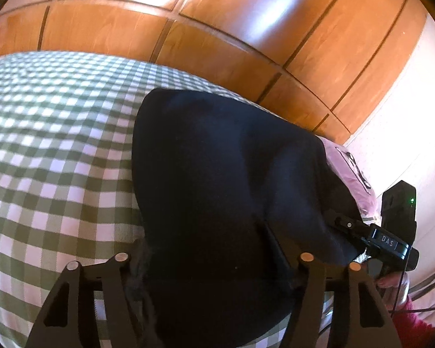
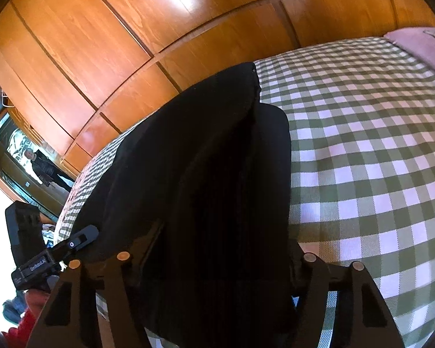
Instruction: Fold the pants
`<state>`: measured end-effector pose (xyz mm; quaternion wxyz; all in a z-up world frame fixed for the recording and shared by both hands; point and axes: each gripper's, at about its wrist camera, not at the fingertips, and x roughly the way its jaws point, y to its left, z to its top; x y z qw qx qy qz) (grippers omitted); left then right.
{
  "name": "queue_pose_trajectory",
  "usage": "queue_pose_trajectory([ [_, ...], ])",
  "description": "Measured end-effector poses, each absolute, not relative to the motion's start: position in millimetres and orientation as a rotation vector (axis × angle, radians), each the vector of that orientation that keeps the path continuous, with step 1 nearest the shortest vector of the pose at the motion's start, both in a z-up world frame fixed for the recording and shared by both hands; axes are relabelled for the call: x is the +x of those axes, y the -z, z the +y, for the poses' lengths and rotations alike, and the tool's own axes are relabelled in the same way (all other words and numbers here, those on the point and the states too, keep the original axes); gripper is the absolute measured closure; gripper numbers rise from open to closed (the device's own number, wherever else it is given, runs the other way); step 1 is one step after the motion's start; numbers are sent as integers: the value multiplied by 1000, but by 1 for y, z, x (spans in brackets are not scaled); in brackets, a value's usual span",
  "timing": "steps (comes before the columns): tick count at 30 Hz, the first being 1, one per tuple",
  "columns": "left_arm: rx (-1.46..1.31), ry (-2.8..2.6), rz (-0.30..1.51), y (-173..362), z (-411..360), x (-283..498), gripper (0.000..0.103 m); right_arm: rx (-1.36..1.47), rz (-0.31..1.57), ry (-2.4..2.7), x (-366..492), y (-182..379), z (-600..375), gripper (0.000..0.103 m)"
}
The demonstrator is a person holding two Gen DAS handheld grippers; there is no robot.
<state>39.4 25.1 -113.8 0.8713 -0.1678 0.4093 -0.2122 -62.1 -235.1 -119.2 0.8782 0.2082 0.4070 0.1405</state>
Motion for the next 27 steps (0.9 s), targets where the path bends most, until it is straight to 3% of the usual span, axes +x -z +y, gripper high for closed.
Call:
queue_pose_trajectory([
  [15, -295, 425, 770, 99, 19, 31, 55, 385, 785, -283, -67, 112, -236, 49],
  [21, -287, 425, 771, 102, 19, 32, 52, 384, 777, -284, -68, 111, -238, 48],
  [27, -325, 440, 804, 107, 24, 37, 43, 463, 817, -304, -64, 117, -249, 39],
])
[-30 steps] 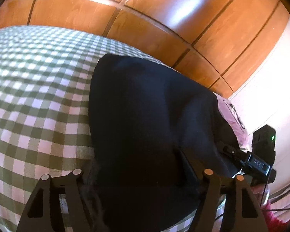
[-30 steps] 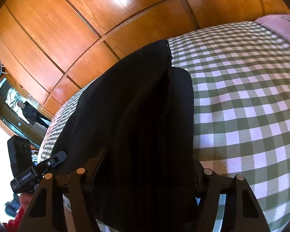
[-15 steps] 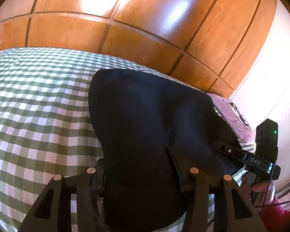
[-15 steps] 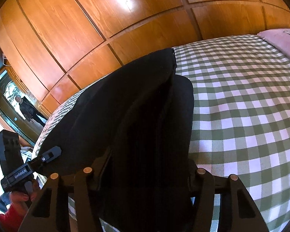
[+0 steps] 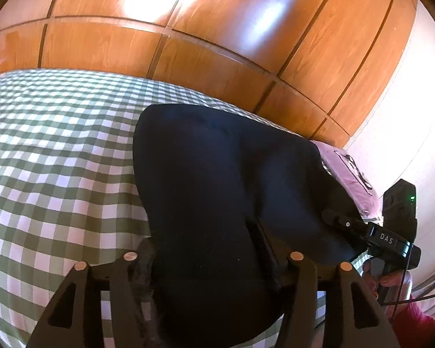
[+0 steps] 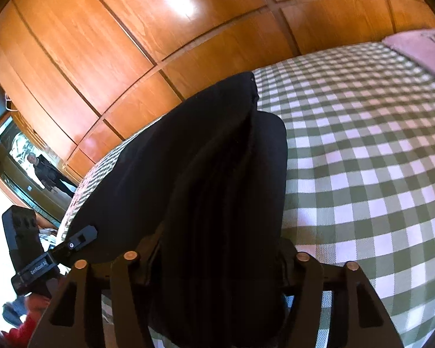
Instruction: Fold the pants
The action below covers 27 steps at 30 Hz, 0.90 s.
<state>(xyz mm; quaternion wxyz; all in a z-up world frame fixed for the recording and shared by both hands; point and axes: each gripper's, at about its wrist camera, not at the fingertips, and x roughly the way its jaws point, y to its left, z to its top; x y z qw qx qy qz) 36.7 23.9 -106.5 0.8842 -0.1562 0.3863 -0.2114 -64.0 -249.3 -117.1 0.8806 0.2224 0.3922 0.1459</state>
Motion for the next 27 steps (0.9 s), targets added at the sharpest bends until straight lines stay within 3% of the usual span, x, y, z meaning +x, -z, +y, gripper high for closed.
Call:
queue_pose_trajectory([
  [6, -356, 480, 831, 109, 27, 44, 28, 550, 844, -322, -65, 125, -258, 32],
  [11, -349, 484, 842, 122, 18, 50, 25, 550, 845, -333, -67, 128, -260, 33],
  [18, -280, 474, 798, 112, 12, 42, 46, 414, 812, -301, -72, 118, -244, 44],
  [27, -265, 452, 758, 105, 10, 37, 50, 393, 765, -296, -74, 112, -239, 49],
])
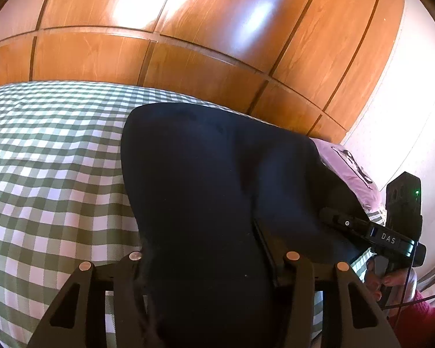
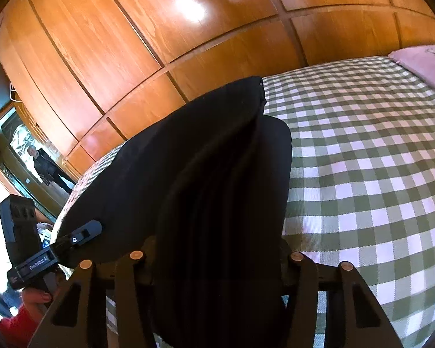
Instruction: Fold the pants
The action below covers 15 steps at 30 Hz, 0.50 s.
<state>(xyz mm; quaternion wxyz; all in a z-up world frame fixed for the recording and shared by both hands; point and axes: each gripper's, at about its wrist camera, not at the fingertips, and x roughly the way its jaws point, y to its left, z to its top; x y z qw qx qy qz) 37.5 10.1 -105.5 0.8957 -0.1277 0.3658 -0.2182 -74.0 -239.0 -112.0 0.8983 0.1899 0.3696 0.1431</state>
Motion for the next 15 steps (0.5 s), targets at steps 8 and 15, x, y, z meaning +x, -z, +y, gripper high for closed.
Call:
queue_pose_trajectory([
  [8, -240, 453, 732, 99, 9, 40, 51, 408, 745, -291, -66, 108, -240, 50],
  [15, -156, 451, 667, 73, 5, 72, 52, 374, 690, -301, -25, 85, -237, 51],
])
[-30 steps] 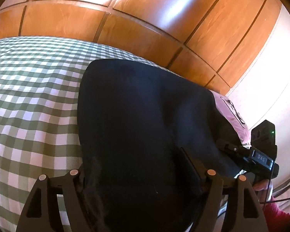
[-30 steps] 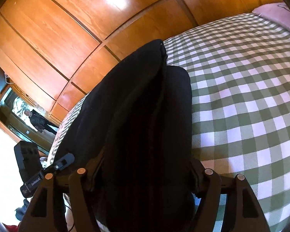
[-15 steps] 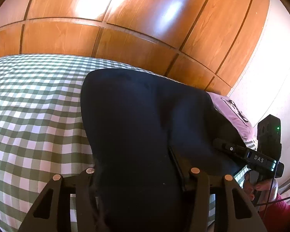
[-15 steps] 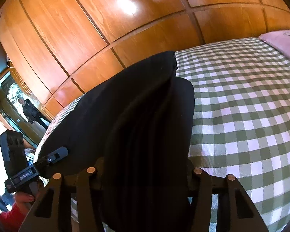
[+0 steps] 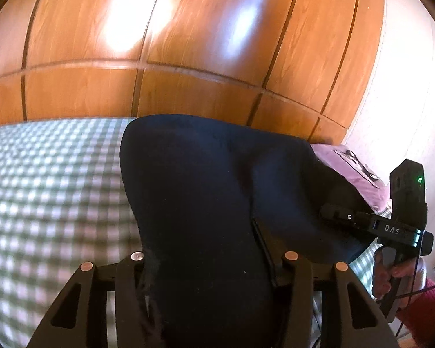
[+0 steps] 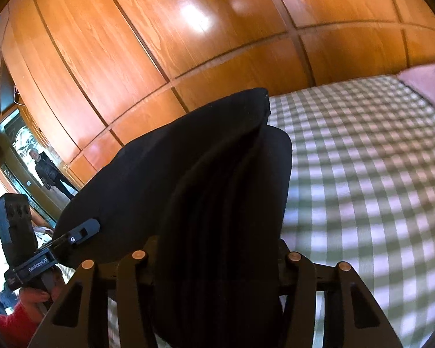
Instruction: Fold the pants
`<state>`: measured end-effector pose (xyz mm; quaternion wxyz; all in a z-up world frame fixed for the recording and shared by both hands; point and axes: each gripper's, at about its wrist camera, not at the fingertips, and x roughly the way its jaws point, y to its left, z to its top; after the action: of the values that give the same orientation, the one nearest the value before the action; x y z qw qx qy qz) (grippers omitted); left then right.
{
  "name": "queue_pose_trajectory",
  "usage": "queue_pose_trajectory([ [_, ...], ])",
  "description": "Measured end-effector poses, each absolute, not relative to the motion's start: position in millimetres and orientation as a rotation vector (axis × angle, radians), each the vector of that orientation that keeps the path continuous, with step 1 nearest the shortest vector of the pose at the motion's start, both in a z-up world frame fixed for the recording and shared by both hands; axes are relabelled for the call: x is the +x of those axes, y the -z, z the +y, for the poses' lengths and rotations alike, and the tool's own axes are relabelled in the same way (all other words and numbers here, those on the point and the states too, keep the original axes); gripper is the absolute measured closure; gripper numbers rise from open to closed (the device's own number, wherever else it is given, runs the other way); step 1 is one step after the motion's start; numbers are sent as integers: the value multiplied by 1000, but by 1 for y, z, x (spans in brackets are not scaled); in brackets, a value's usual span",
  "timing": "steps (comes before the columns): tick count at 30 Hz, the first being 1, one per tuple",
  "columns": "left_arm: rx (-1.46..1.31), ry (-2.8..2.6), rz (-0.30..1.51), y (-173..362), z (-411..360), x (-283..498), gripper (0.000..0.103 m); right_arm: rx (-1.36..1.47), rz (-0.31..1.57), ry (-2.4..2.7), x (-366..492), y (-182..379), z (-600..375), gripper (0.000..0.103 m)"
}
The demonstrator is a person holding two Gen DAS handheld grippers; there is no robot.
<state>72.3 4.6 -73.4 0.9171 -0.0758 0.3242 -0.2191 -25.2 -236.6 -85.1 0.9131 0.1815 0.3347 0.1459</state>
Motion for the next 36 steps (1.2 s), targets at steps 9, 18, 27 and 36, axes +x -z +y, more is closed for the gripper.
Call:
queue_pose_trajectory([
  [9, -185, 385, 661, 72, 5, 184, 51, 312, 639, -278, 73, 72, -232, 51],
  [18, -144, 321, 711, 112, -3, 269, 46, 307, 703, -223, 167, 109, -240, 48],
  [27, -203, 302, 682, 130, 8, 270, 30, 314, 722, -147, 170, 122, -243, 28],
  [36, -233, 200, 634, 117, 13, 217, 30, 198, 538, 84, 109, 91, -233, 28],
])
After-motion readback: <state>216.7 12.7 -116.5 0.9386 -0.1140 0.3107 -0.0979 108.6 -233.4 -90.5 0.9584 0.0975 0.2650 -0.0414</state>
